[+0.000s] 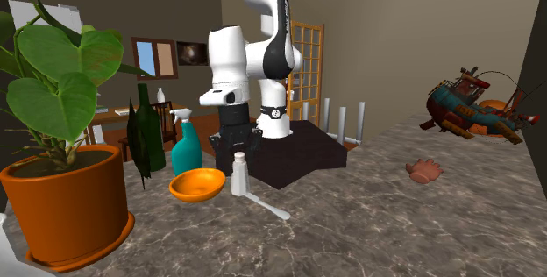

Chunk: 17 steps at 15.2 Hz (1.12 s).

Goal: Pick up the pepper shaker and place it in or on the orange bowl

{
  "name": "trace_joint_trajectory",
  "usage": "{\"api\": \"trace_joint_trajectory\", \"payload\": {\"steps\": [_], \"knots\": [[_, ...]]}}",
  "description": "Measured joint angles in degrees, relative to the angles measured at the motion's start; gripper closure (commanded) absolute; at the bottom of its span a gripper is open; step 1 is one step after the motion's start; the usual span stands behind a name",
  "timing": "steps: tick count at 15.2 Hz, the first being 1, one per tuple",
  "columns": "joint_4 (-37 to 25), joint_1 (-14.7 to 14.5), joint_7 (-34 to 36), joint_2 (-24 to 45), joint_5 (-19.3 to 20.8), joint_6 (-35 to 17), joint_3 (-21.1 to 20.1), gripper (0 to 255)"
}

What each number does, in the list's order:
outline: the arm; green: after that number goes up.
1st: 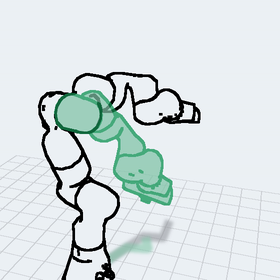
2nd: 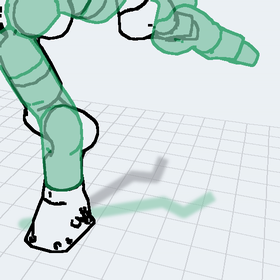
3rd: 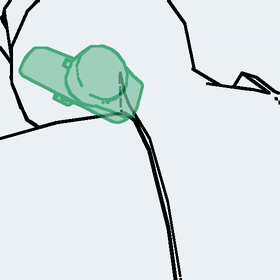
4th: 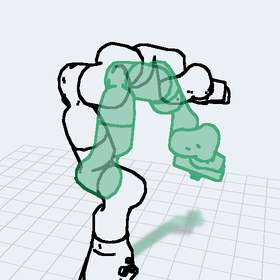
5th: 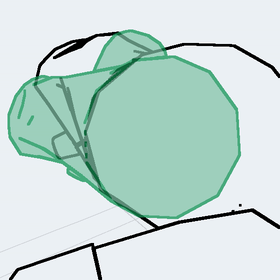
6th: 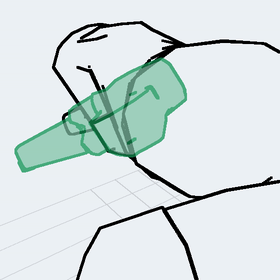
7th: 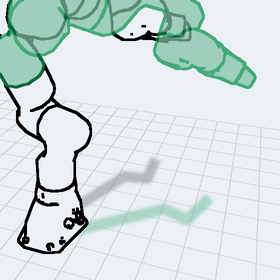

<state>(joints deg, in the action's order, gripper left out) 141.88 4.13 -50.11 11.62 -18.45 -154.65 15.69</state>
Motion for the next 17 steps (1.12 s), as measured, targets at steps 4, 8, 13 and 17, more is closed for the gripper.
{"api": "trace_joint_trajectory", "payload": {"steps": [4,8,13,17], "knots": [[0.2,-0.6,2.2,-3.2,3.0,2.7,1.3,255],[0.0,-1.0,4.5,-6.1,5.8,5.5,2.1,255],[-0.3,-0.9,6.1,-9.3,8.6,8.7,2.9,255],[1.3,2.0,2.0,-12.3,10.3,10.4,5.8,255]]}}
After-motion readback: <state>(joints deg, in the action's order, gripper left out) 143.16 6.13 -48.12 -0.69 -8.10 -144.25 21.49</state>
